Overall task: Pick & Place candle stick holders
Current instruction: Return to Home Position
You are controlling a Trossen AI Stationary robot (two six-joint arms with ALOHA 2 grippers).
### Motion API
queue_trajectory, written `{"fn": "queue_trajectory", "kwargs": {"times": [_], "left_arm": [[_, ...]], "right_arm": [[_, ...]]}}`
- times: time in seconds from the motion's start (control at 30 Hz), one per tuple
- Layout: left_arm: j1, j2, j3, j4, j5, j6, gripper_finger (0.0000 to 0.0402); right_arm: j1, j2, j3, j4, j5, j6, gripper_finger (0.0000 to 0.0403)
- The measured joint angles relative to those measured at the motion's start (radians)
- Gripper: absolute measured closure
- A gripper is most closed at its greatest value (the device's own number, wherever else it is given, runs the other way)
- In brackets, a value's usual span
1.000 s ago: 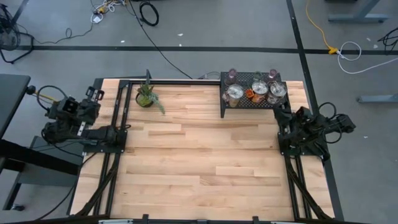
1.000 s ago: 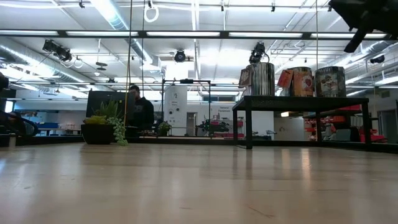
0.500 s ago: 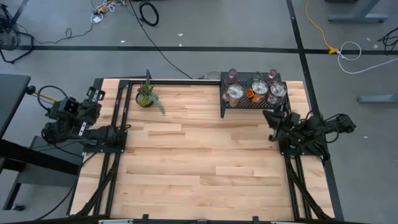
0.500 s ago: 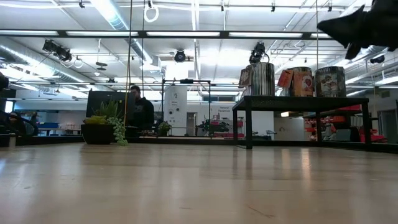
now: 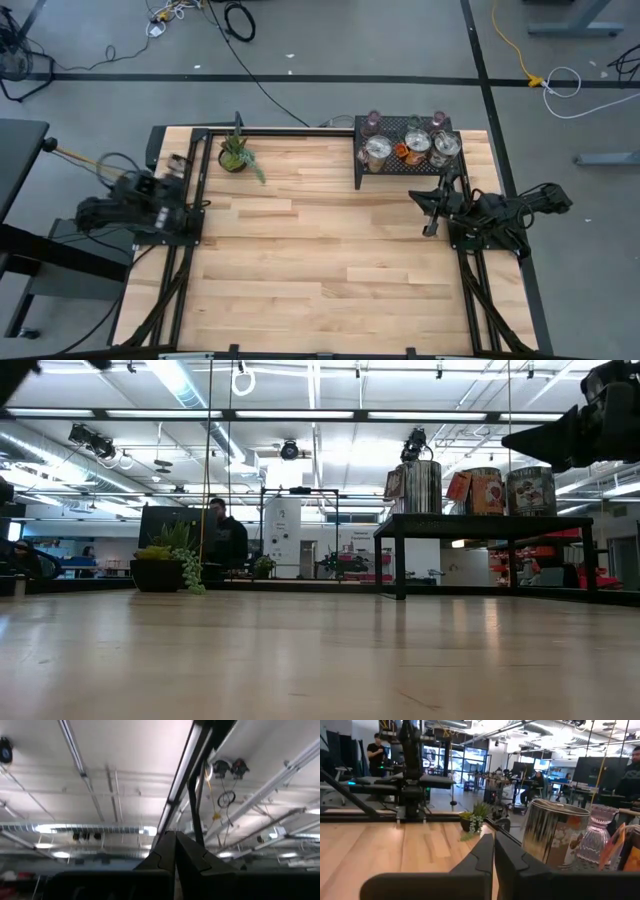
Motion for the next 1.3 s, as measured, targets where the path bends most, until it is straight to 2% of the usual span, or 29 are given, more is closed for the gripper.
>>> {"fn": "queue_trajectory", "kwargs": {"times": [0.1, 0.33, 0.63, 0.93, 1.3], "left_arm": [[0.0, 0.0, -0.088, -0.042, 0.003, 0.002, 0.0387], [0.031, -0.001, -0.087, -0.438, 0.005, 0.0, 0.0387], [0.052, -0.001, -0.087, -0.777, 0.01, -0.073, 0.0387], [0.088, -0.001, -0.086, -0.804, -0.01, 0.046, 0.0387], [0.089, -0.001, -0.086, -0.801, -0.016, 0.0, 0.0387]], "right_arm": [[0.0, 0.0, 0.0, -0.001, 0.0, 0.0, 0.0385], [0.0, 0.001, 0.0, -0.001, 0.0, 0.0, 0.0385], [0.0, 0.001, 0.0, -0.001, 0.0, 0.0, 0.0385], [0.0, 0.001, 0.0, -0.001, 0.001, 0.0, 0.0385], [0.0, 0.001, 0.0, -0.001, 0.0, 0.0, 0.0385]]}}
